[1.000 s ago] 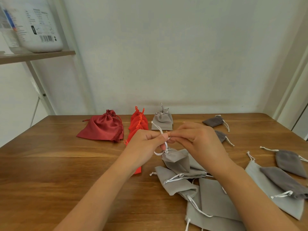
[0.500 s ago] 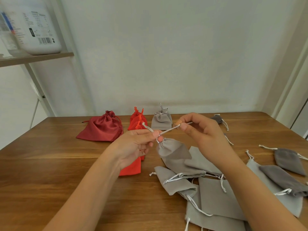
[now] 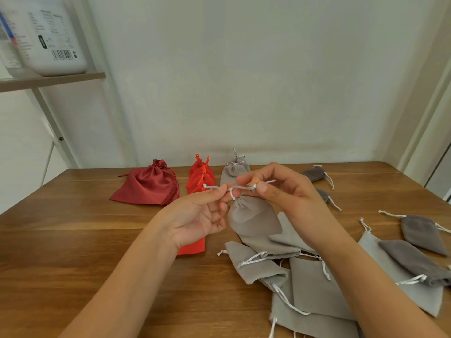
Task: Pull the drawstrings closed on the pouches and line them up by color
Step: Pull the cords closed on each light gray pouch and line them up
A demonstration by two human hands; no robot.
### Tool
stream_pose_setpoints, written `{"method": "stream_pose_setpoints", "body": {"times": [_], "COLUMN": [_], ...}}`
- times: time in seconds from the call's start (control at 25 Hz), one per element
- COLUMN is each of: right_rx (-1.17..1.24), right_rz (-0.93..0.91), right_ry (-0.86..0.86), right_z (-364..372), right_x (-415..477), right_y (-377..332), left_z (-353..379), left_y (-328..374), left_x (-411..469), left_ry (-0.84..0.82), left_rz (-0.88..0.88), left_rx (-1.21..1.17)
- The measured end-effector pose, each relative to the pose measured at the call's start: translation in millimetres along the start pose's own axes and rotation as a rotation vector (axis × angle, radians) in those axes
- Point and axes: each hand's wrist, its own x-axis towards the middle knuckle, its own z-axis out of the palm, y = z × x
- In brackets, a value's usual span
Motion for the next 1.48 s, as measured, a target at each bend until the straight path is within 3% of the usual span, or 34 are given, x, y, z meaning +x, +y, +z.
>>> {"method": "stream_pose_setpoints", "body": {"times": [0.24,0.48,0.8,1.0,1.16,1.48], "right_rx": [-0.025,0.080,0.079,-0.025,-0.121,-0.140], "right_rz": [0.050,0.032,0.057,0.121,0.158,0.144], "right_ry": [-0.035,-0.023,-0.039,0.163,0.037,0.039], "right_z": [-2.2,-1.2,-5.3,-7.6,-3.3,-2.0], "right_x": [0.4,2.1,1.1,3.0,3.1,3.1], "right_y": [4.1,6.6,3.1,4.8,8.4,11.9], "left_z": [5.5,3.7,3.0,7.2,7.0,8.7], "left_y": [-0.9,3.8,2.6,-0.3,-2.4,-12.1], "left_x": [-3.4,-9.6,-7.6,-8.5,-6.7,-2.4], "left_ry": [0.024,-0.008,0.054,0.060,0.066,0.141], "left_rz": [0.035,0.158,0.491,0.615,0.718,0.825], "left_rx": [-0.060,0.137,0.488,0.672,0.744,0.833]}}
